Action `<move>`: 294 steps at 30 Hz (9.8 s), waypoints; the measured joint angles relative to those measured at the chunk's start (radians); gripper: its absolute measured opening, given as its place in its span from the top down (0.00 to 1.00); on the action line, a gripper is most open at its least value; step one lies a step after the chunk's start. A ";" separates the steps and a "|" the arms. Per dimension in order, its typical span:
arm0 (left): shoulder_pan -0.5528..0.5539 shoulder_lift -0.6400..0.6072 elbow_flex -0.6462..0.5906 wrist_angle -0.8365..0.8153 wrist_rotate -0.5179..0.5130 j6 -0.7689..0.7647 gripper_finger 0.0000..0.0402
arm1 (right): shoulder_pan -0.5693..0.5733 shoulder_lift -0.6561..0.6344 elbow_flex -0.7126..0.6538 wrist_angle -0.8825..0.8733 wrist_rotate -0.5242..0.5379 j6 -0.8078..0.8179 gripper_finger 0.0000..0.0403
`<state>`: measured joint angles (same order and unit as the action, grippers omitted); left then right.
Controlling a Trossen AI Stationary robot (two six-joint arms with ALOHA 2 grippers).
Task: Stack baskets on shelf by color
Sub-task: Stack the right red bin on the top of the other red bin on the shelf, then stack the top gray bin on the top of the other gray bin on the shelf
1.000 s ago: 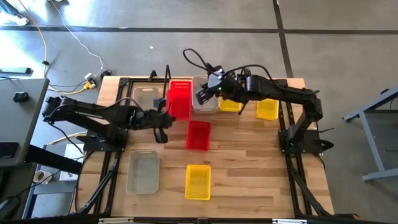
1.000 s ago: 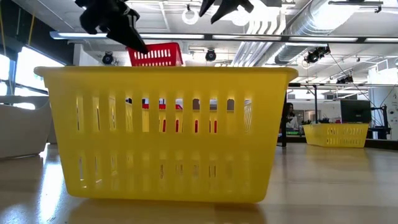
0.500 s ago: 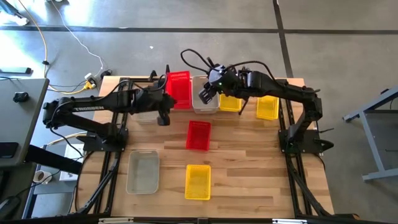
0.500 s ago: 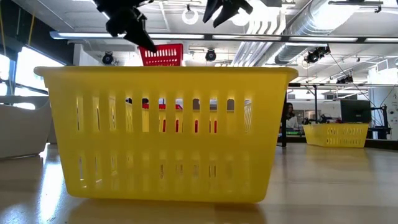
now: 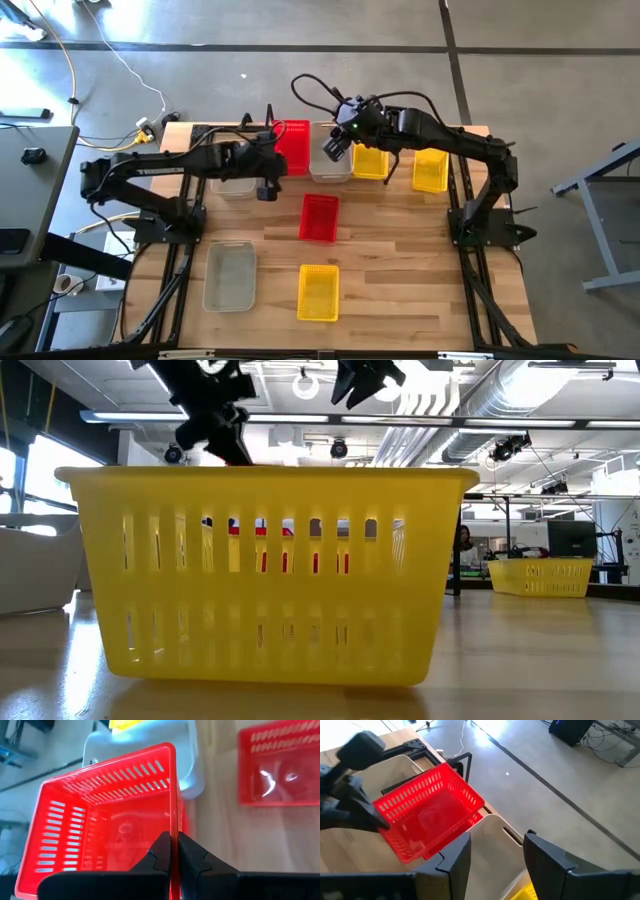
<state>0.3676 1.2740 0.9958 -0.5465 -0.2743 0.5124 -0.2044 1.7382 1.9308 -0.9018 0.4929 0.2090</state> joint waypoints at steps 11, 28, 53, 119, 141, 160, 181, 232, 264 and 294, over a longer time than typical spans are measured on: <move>0.009 0.096 0.000 -0.003 -0.039 0.014 1.00 | -0.015 0.001 0.000 0.000 -0.001 -0.026 0.59; 0.039 0.125 0.000 0.031 0.010 0.023 1.00 | -0.014 0.001 0.000 0.000 -0.002 -0.034 0.59; 0.064 0.137 0.000 0.039 0.053 0.015 0.83 | -0.016 0.001 0.000 0.000 0.002 -0.005 0.59; -0.194 -0.199 0.128 -0.861 -0.034 -0.984 0.74 | 0.447 0.056 0.000 -0.444 -0.126 0.780 0.59; 0.103 -0.199 0.128 -0.993 -0.156 -1.471 0.74 | 0.287 0.016 0.000 -0.658 -0.049 0.295 0.59; 0.298 -0.199 -0.141 -0.768 -0.092 -1.479 0.74 | 0.145 -0.077 0.000 -0.632 0.011 0.077 0.59; 0.439 -0.198 -0.352 -0.568 -0.042 -1.452 0.74 | 0.125 -0.076 0.000 -0.616 0.012 0.036 0.59; 0.469 -0.398 0.037 -0.569 -0.165 -1.247 1.00 | 0.126 -0.076 0.000 -0.603 0.005 0.134 0.59; -0.039 -0.207 0.387 -0.789 -0.252 -1.541 1.00 | 0.247 -0.075 0.000 -0.179 -0.452 -0.257 0.59; -0.443 0.226 0.387 -0.787 -0.263 -2.065 1.00 | 0.411 0.075 0.000 -0.005 -0.512 -0.586 0.59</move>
<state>-0.0750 1.5001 1.3827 -1.3339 -0.5377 -1.5530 0.2064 1.8136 1.9305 -0.9070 -0.0189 -0.3766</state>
